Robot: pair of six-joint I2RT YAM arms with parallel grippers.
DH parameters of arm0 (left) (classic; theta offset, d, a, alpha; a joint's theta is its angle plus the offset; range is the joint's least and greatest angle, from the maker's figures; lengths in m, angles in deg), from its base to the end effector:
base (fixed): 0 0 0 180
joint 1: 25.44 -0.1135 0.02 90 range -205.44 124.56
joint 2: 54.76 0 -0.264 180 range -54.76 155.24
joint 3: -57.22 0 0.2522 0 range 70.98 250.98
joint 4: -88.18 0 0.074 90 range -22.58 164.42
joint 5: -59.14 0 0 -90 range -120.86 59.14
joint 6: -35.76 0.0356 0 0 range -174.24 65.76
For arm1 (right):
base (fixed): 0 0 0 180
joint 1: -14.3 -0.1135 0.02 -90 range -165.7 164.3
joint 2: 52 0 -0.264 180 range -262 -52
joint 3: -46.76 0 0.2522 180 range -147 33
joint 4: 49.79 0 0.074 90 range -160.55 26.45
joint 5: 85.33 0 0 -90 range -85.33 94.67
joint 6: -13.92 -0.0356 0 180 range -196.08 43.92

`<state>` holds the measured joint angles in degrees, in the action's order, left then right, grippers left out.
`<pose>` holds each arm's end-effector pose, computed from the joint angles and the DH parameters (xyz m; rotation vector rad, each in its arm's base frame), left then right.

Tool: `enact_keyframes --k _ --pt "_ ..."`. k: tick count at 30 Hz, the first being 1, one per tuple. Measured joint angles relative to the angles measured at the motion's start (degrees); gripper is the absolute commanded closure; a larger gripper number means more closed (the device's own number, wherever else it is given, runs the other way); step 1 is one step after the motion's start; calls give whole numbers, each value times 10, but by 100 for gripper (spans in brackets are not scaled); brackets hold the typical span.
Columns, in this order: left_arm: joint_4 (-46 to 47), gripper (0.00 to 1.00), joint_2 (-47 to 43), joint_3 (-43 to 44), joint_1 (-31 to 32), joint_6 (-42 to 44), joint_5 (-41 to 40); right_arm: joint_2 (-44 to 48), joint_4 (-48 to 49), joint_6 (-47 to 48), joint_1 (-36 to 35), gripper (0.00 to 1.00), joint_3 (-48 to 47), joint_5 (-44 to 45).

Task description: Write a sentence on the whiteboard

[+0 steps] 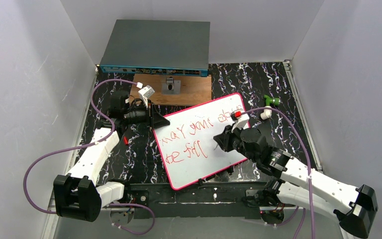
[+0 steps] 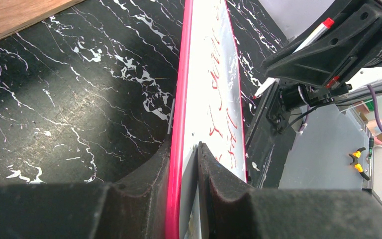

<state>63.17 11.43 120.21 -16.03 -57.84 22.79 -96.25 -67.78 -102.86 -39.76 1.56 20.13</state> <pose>0.2410 -0.0690 0.2960 0.6800 1.8950 -1.0988 0.1172 0.1455 0.2702 -0.2643 1.9027 0.7188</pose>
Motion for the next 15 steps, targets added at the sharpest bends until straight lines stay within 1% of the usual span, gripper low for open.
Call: enact_keyframes --k 6,15 --pt "0 100 0 0 0 0 0 -9 10 -5 0 99 -10 -8" --pt "0 100 0 0 0 0 1 -66 54 -19 0 99 -18 -27"
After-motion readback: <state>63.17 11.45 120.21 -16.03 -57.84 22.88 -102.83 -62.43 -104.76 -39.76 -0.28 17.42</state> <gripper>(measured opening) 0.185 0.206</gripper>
